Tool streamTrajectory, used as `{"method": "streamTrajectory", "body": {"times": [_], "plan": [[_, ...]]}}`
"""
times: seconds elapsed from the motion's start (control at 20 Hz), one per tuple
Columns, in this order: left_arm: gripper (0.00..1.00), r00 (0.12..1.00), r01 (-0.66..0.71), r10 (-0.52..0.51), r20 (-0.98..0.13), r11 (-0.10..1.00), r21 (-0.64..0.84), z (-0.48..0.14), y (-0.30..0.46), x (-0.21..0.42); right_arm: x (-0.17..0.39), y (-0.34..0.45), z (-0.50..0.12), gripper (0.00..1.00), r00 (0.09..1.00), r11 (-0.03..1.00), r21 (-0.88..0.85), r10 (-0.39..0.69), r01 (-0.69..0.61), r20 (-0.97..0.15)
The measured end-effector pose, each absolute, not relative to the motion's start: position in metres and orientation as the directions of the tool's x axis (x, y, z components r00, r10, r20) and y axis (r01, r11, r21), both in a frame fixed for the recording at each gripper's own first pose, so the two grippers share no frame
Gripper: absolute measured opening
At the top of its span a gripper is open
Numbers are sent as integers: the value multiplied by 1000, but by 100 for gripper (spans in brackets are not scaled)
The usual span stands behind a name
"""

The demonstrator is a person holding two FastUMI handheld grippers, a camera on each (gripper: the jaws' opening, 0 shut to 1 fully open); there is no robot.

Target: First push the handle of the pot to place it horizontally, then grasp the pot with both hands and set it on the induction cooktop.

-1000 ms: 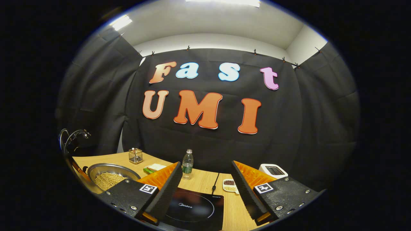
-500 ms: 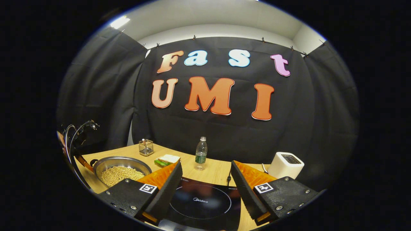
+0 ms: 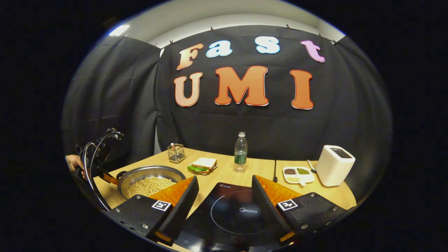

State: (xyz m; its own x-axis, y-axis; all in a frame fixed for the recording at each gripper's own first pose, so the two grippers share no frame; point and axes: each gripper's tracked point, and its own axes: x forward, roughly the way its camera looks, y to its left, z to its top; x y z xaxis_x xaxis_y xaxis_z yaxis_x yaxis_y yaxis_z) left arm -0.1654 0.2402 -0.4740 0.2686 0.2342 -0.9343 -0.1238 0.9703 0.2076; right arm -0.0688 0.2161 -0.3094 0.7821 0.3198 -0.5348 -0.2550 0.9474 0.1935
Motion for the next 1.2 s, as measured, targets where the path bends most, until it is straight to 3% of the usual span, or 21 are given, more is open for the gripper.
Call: {"method": "streamTrajectory", "body": {"times": [0.65, 1.2], "plan": [[2, 390, -49, 269, -880, 961, 272, -493, 273, -118, -82, 307, -362, 94, 602, 895, 360, 443, -262, -664], [2, 449, -39, 248, -858, 965, 258, -486, 283, -102, -87, 356, -413, 93, 465, 906, 362, 423, -219, -778]]}}
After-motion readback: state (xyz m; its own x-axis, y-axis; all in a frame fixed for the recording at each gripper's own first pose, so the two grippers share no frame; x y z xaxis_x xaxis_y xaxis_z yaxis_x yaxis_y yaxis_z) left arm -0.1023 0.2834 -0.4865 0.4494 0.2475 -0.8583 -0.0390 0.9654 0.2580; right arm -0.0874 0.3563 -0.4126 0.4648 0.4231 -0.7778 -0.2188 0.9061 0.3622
